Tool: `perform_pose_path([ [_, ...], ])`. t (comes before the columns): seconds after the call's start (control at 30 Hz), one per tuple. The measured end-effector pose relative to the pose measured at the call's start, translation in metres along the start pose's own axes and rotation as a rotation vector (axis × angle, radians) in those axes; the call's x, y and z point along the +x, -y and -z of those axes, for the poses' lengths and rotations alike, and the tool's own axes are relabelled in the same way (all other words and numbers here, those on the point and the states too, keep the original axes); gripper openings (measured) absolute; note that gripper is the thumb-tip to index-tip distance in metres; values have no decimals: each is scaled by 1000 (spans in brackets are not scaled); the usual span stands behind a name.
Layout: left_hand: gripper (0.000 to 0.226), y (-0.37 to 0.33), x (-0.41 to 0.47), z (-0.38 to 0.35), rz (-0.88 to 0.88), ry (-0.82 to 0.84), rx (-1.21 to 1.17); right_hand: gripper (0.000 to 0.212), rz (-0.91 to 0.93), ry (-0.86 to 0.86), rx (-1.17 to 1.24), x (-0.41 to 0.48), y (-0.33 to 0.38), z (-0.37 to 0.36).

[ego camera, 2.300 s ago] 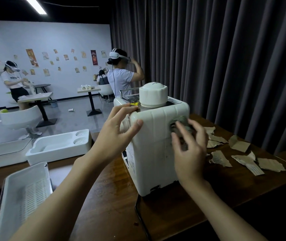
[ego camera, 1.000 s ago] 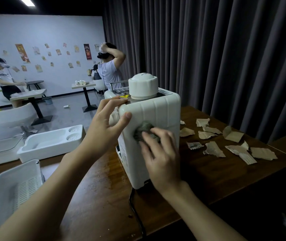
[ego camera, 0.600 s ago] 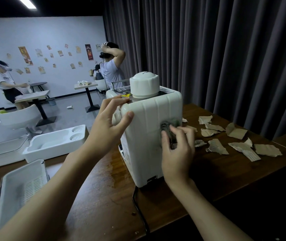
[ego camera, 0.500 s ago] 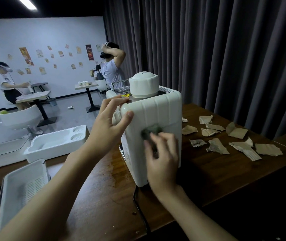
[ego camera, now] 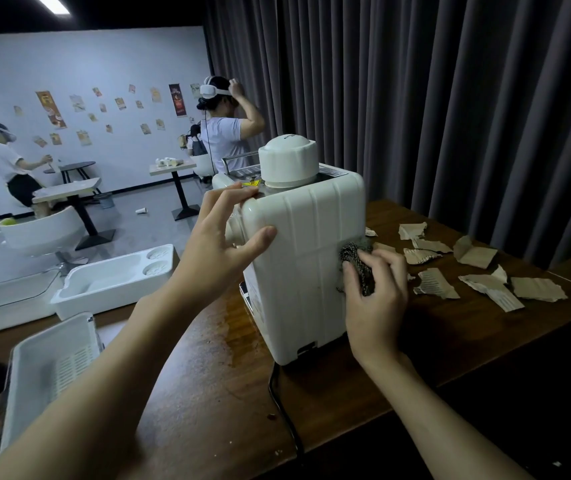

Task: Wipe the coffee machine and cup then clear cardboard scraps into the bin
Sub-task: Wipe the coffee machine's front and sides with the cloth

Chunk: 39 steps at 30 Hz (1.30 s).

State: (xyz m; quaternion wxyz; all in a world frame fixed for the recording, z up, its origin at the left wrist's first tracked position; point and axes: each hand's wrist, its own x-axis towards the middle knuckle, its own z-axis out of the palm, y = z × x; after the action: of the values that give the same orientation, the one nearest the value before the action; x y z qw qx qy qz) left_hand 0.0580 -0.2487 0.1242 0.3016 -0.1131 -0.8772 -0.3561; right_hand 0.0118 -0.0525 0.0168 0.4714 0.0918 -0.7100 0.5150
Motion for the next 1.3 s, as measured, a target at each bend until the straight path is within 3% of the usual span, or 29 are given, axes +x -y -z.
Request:
perform_pose_path([
  [0.17,48,1,-1,-3,-19,-11,-12,21,0,18,15,-25,18,-14],
  [0.27,49,1,-1,-2,-30,-22,-14,20,122,117,-11,-52,33,-21],
  [0.43,58,0,0,1,-37,-19,16,19,259,138,-119,-52,27,-16],
  [0.63,56,0,0,3,-73,22,94,23,-45,39,-22,-20,-7,-2],
  [0.8,51,-3,1,0,-76,15,76,22,-68,31,-1,-26,-6,-5],
  [1.1,75,-12,-3,2,-70,24,226,21,228,306,-9,-80,12,-12],
  [1.3,74,-10,-3,0,-69,24,233,21,-81,123,-14,-44,-22,1],
])
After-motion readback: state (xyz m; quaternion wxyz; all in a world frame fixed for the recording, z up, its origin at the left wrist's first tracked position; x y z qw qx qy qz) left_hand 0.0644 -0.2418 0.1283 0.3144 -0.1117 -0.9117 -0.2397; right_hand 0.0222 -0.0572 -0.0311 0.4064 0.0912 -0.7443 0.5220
